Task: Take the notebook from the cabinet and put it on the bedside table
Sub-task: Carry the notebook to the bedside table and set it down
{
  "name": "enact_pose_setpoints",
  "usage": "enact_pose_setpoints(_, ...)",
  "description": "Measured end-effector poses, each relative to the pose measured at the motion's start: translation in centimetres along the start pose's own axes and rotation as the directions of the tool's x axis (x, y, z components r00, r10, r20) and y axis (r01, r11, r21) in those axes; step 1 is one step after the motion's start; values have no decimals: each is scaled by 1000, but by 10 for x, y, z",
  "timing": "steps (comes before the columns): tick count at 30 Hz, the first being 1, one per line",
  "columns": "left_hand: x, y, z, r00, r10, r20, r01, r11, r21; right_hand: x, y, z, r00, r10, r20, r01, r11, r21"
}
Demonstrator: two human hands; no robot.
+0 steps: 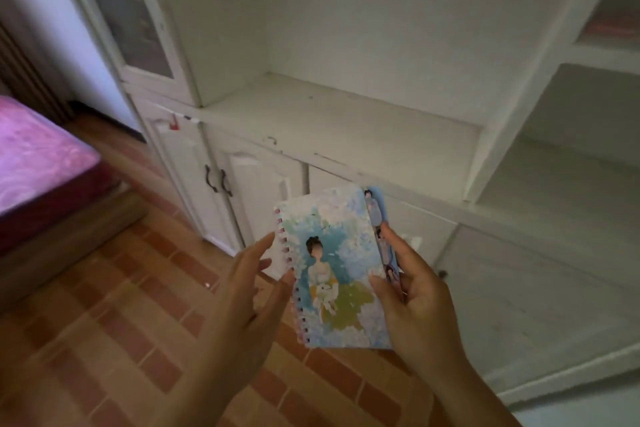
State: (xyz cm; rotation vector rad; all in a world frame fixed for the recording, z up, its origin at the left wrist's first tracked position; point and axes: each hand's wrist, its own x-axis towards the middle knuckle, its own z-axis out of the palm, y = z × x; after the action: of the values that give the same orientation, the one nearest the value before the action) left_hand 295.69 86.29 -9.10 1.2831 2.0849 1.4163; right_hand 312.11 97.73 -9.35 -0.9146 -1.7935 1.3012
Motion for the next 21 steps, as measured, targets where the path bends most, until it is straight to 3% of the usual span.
enact_pose_setpoints(10,-63,-100,-190,930,-162,-331,205,974,98,-9,-50,235,926,-92,367,45,990,135)
enact_pose_setpoints(15,-114,-140,-289,819,-211,-534,333,932,141,-31,-78,362,786,-197,586,119,978,168)
enact_pose_setpoints(21,-172,-172,-367,625,-320,-712,499,865,49,-62,-102,484,578,-252,776,63,962,265)
